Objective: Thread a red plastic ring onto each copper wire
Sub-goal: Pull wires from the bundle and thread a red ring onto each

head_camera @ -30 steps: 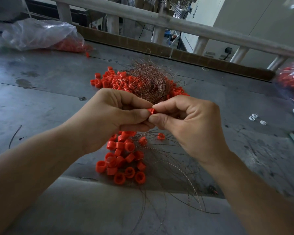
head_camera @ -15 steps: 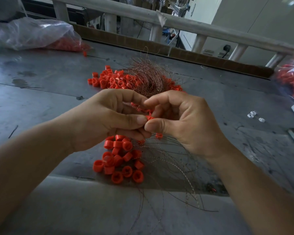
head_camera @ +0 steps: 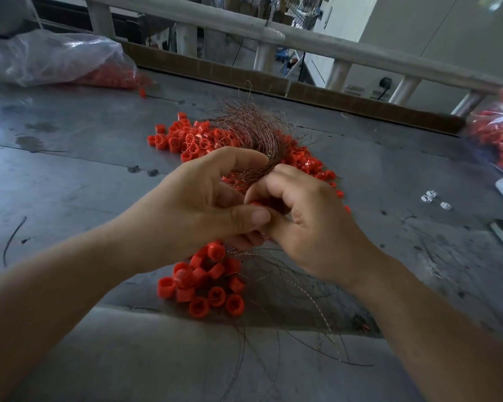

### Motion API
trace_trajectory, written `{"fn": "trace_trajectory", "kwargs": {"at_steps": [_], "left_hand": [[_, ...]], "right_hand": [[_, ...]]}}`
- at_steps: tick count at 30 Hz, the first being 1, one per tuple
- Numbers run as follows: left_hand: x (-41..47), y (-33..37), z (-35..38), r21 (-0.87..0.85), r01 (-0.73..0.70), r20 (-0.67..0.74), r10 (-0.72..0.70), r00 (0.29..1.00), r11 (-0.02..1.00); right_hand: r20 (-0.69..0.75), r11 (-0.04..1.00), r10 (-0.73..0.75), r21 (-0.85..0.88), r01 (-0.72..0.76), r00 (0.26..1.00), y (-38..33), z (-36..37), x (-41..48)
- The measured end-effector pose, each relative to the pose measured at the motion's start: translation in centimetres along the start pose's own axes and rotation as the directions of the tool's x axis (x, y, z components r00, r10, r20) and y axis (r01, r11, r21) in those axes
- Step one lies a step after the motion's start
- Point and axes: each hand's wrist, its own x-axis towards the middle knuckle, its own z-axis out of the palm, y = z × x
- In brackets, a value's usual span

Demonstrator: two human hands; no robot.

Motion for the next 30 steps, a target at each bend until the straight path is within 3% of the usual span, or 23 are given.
{"fn": "trace_trajectory", "kwargs": {"at_steps": [10,19,25,30], "left_hand": [[-0.4,0.5,0.2,-0.003,-0.042,0.001,0.042,0.999,0.999],[0.1,0.8,-0.7,-0.155,0.082,-0.009,-0.084,0.996,0.985],[0.8,0.6,-1.0,-0.302,-0.005,-0.151,-0.043,0.988,0.953],[0.6,1.0,-1.8,-0.393,-0.058,-0.138,0.003,0.990,0.918]], "right_hand": [[-0.045,0.996,-0.003,0.087,0.007,0.999,-0.3,0.2,-0.1],[-0.096,0.982,0.002,0.186,0.016,0.995,-0.6,0.0,-0.2],[-0.042,0.927,0.123,0.361,-0.100,0.992,-0.4,-0.8,0.0],[-0.078,0.959,0.088,0.276,-0.064,0.993,-0.5,-1.2,0.0]]}}
